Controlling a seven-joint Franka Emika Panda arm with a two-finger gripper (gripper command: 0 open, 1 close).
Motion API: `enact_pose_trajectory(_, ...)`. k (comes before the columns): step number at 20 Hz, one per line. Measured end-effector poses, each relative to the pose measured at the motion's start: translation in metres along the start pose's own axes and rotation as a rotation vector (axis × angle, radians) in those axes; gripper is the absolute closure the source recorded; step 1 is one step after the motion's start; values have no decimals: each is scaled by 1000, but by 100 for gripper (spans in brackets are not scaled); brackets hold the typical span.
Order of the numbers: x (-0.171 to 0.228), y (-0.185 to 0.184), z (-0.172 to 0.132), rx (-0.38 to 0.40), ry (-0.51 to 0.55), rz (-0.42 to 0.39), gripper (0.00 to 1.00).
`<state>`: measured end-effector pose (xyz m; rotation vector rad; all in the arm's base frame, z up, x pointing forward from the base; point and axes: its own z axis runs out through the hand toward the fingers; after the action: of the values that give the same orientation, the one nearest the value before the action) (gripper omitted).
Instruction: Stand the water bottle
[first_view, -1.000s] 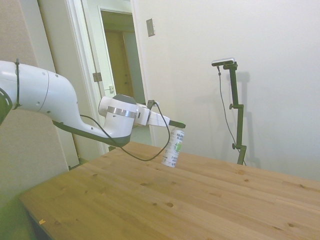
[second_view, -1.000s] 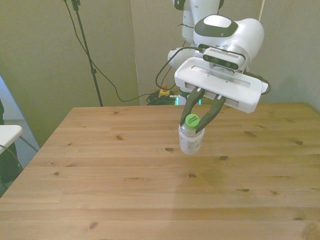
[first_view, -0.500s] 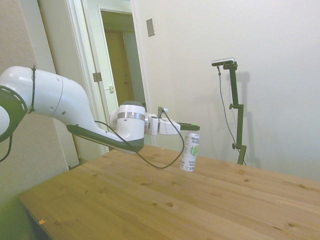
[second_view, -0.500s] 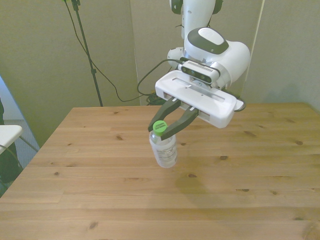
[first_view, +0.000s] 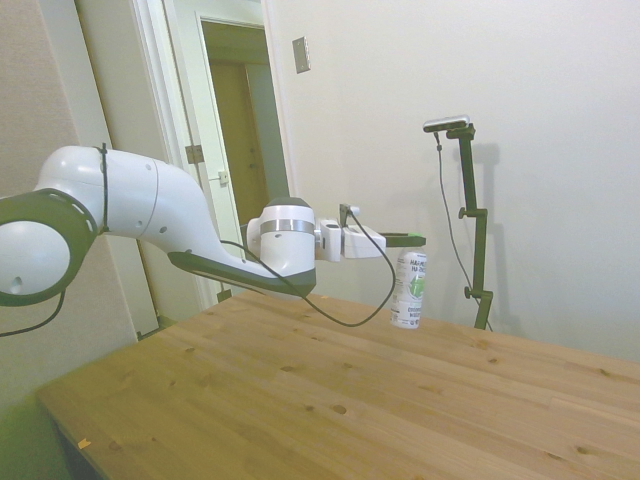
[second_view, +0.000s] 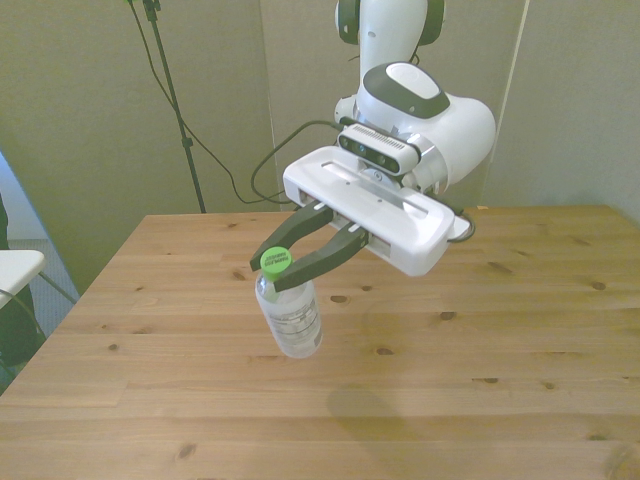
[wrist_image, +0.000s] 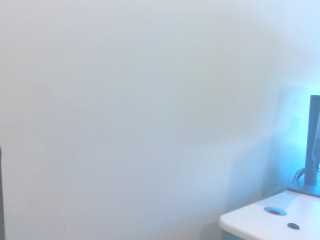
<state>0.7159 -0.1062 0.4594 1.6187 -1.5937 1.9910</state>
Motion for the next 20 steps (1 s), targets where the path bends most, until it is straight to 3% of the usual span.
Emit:
enact_pose_trajectory(8,-43,-9,5,30,43,-49,100)
enact_pose_trajectory(15,-67,-43,-19,175,37,-73,100)
enact_pose_trajectory(20,-87,-20,-14,167,23,-80,100)
